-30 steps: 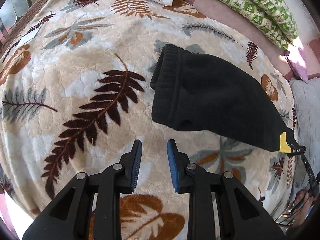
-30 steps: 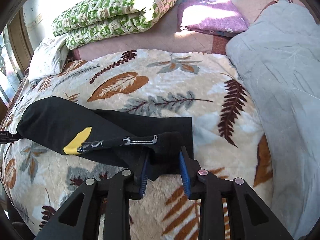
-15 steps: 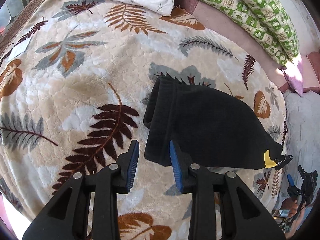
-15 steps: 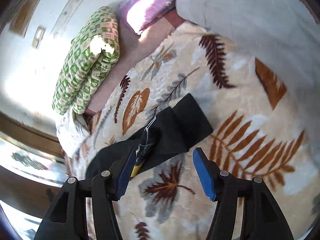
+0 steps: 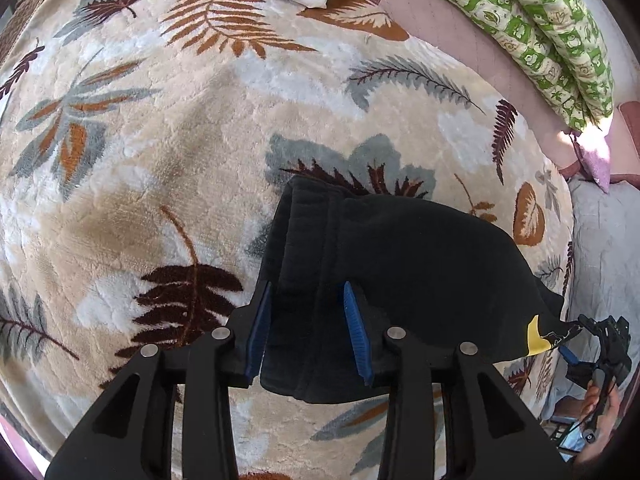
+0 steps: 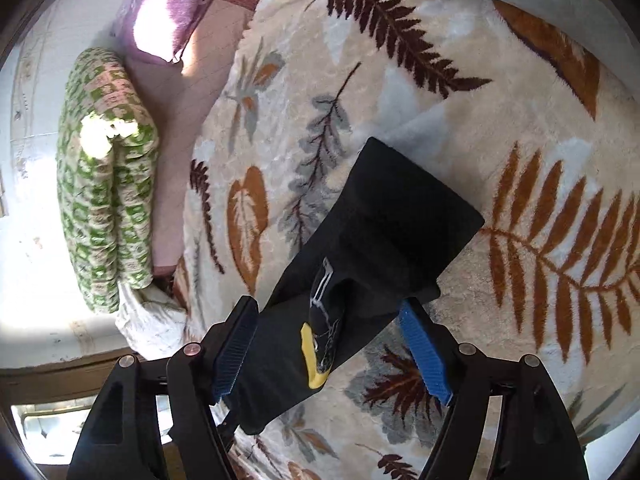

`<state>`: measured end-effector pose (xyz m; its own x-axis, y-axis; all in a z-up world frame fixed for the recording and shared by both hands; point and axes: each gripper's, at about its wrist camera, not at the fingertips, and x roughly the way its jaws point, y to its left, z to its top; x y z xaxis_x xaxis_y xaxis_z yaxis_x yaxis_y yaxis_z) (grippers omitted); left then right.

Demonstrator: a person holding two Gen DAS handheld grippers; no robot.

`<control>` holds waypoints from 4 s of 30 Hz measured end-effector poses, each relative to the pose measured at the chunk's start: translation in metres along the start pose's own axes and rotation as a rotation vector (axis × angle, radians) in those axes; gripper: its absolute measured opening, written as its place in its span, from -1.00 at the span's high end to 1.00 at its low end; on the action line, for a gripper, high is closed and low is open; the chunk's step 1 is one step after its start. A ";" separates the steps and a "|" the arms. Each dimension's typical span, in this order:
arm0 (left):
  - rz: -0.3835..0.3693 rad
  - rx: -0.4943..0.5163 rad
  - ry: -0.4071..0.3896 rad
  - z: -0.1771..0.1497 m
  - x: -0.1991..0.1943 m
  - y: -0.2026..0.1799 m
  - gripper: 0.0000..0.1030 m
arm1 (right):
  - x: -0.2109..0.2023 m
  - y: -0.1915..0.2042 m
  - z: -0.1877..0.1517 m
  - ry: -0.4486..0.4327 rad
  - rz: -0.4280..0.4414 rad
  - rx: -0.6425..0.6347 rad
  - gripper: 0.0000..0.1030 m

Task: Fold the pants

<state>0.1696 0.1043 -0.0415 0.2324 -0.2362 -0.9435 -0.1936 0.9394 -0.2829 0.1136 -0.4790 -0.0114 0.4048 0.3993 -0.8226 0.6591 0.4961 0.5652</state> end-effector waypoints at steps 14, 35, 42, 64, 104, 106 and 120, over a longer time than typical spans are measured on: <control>-0.070 -0.011 -0.003 -0.002 0.000 0.010 0.29 | -0.003 -0.008 -0.020 -0.091 0.042 -0.190 0.78; 0.016 -0.018 -0.136 -0.008 -0.004 0.007 0.52 | 0.005 -0.004 -0.004 -0.231 0.104 -0.433 0.78; 0.035 0.008 -0.130 -0.009 -0.003 0.004 0.52 | -0.021 -0.056 -0.001 -0.257 0.175 -0.285 0.53; 0.039 -0.009 -0.095 -0.011 0.003 0.005 0.50 | -0.022 -0.031 -0.019 -0.109 0.040 -0.468 0.70; 0.047 -0.008 -0.086 -0.009 0.008 0.006 0.48 | 0.009 -0.020 0.021 -0.131 0.025 -0.445 0.32; 0.054 0.002 -0.095 -0.009 0.009 0.004 0.48 | 0.017 -0.015 0.015 -0.128 -0.066 -0.505 0.41; 0.098 0.044 -0.150 -0.007 0.015 -0.002 0.49 | 0.007 0.007 0.025 -0.298 -0.088 -0.571 0.85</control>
<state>0.1663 0.0969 -0.0559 0.3551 -0.1066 -0.9287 -0.1812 0.9668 -0.1803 0.1369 -0.4916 -0.0145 0.5773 0.1479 -0.8030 0.2903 0.8820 0.3712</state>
